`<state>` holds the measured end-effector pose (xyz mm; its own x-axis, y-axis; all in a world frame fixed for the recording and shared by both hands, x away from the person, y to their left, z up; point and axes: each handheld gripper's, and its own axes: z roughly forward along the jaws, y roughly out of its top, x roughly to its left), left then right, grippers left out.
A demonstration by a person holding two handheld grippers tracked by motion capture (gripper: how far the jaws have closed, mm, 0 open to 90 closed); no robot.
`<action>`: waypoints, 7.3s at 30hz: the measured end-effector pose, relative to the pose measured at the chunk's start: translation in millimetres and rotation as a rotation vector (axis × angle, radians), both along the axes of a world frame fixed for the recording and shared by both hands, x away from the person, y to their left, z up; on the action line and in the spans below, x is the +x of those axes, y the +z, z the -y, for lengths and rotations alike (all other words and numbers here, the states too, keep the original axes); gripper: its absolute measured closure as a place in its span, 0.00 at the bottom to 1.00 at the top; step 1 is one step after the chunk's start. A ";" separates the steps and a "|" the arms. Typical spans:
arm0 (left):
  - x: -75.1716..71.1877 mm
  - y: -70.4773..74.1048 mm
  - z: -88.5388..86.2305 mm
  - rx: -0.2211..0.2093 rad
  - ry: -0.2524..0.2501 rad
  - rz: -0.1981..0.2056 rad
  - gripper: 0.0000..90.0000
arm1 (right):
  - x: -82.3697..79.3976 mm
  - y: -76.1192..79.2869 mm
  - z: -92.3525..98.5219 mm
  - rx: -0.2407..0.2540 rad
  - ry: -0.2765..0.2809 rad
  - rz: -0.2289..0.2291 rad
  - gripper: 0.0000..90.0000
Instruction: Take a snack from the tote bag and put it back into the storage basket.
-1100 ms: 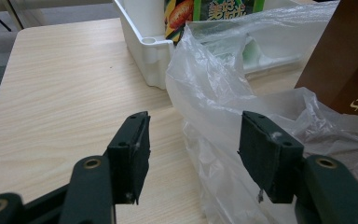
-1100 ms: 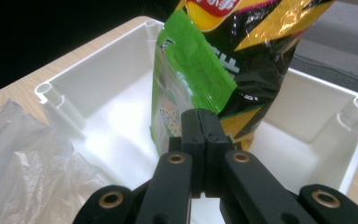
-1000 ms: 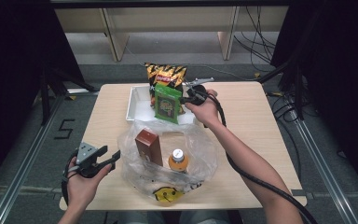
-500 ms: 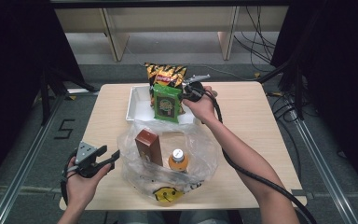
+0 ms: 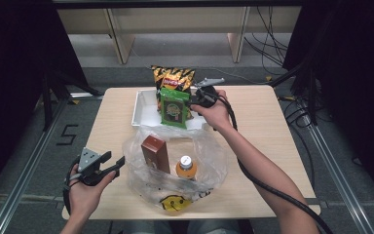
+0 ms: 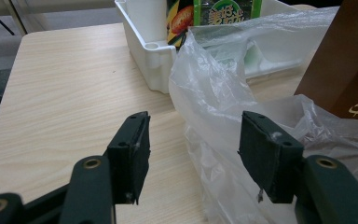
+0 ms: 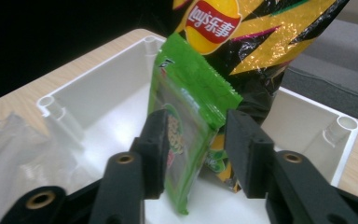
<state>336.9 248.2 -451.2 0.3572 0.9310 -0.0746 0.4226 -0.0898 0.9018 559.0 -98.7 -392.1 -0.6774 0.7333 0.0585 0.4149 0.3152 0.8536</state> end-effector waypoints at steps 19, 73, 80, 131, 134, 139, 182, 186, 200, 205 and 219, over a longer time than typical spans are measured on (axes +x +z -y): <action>-3.0 0.8 1.3 -0.001 0.000 0.013 0.47 | -66.0 21.2 25.9 0.094 0.069 0.016 0.51; -3.5 -0.3 5.1 0.017 0.005 0.023 0.46 | -168.1 7.5 33.0 0.215 0.279 -0.013 0.28; -3.0 -0.1 5.6 0.020 0.003 0.023 0.46 | -171.5 5.9 31.2 0.203 0.290 -0.016 0.28; -5.8 1.1 7.7 0.018 -0.010 0.036 0.46 | -190.2 -53.4 11.0 0.055 0.370 -0.089 0.31; -6.0 0.8 8.1 0.021 -0.009 0.034 0.46 | -190.1 -55.9 10.5 0.037 0.374 -0.087 0.31; -6.0 0.5 8.3 0.020 -0.013 0.032 0.46 | -190.3 -58.5 9.1 0.044 0.373 -0.086 0.31; -5.7 -1.1 9.8 0.017 -0.016 0.034 0.47 | -187.6 -54.8 11.6 0.046 0.377 -0.069 0.34; -6.3 -0.4 10.3 0.018 -0.015 0.036 0.47 | -187.0 -50.1 12.9 0.045 0.384 -0.069 0.34; -6.9 1.4 10.2 0.014 -0.014 0.046 0.47 | -184.7 -38.0 13.8 0.095 0.370 -0.056 0.34; -6.6 1.4 10.5 0.015 -0.016 0.046 0.47 | -183.1 -35.2 14.5 0.102 0.363 -0.065 0.34; -6.6 1.8 10.0 0.014 -0.016 0.047 0.47 | -178.9 -23.9 15.7 0.115 0.339 -0.058 0.34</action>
